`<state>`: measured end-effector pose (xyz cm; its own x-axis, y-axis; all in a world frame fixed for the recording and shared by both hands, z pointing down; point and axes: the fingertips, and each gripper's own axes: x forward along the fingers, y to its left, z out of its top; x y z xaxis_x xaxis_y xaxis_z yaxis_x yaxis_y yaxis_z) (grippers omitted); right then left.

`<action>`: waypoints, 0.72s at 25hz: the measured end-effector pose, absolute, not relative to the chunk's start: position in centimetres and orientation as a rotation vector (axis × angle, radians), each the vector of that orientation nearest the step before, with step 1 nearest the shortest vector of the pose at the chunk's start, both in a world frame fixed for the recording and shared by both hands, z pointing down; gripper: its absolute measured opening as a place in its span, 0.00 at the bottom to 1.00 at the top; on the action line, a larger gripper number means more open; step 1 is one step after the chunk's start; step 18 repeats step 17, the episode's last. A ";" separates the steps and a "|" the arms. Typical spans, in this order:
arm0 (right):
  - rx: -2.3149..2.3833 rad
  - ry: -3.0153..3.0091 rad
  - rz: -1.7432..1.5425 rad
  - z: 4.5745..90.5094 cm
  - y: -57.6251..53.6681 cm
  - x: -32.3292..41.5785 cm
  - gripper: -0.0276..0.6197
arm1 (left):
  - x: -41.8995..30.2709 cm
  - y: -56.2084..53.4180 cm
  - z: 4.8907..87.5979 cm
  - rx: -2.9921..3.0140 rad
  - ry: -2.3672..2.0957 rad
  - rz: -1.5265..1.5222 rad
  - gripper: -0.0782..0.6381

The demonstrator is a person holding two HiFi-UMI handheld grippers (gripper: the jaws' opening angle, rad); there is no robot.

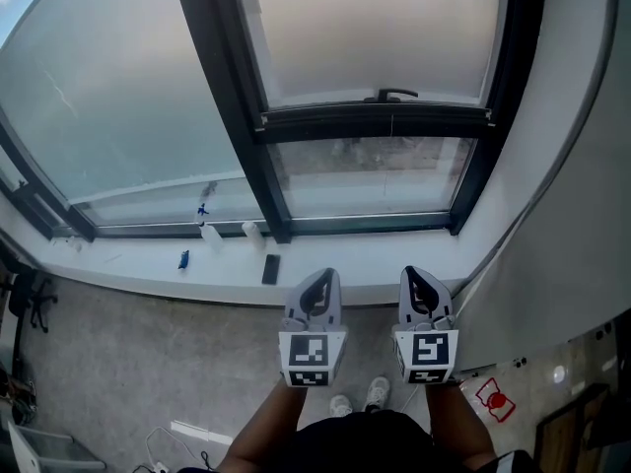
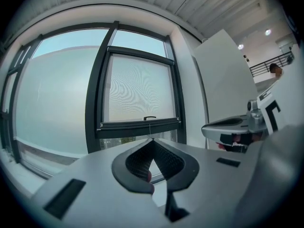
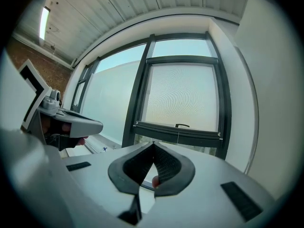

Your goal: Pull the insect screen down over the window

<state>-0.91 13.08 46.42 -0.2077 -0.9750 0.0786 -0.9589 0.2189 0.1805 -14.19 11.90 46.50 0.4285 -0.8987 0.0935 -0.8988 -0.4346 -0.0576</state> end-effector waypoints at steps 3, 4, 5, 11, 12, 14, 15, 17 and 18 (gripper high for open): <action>1.845 -2.311 -0.131 46.4 13.4 -1.5 0.05 | -14.3 12.2 46.6 2.663 -1.662 0.177 0.11; 1.841 -2.313 -0.131 46.3 13.6 -1.6 0.05 | -14.4 12.2 46.7 2.664 -1.664 0.178 0.11; 1.840 -2.314 -0.135 46.1 13.7 -1.8 0.05 | -14.5 12.3 46.6 2.665 -1.665 0.176 0.11; 1.856 -2.310 -0.185 44.7 14.2 -2.4 0.05 | -15.1 12.6 46.1 2.669 -1.666 0.155 0.11; 1.856 -2.309 -0.186 44.7 14.2 -2.4 0.05 | -15.2 12.7 46.0 2.669 -1.666 0.151 0.11; 1.855 -2.307 -0.184 44.8 14.5 -2.6 0.05 | -15.3 12.9 45.9 2.669 -1.665 0.147 0.11; 1.855 -2.306 -0.181 44.9 14.7 -2.7 0.05 | -15.4 13.0 45.9 2.670 -1.663 0.147 0.11; 1.854 -2.305 -0.175 45.1 15.1 -2.8 0.05 | -15.4 13.4 45.9 2.672 -1.658 0.146 0.11; 1.854 -2.305 -0.175 45.1 15.1 -2.8 0.05 | -15.4 13.4 45.9 2.672 -1.658 0.146 0.11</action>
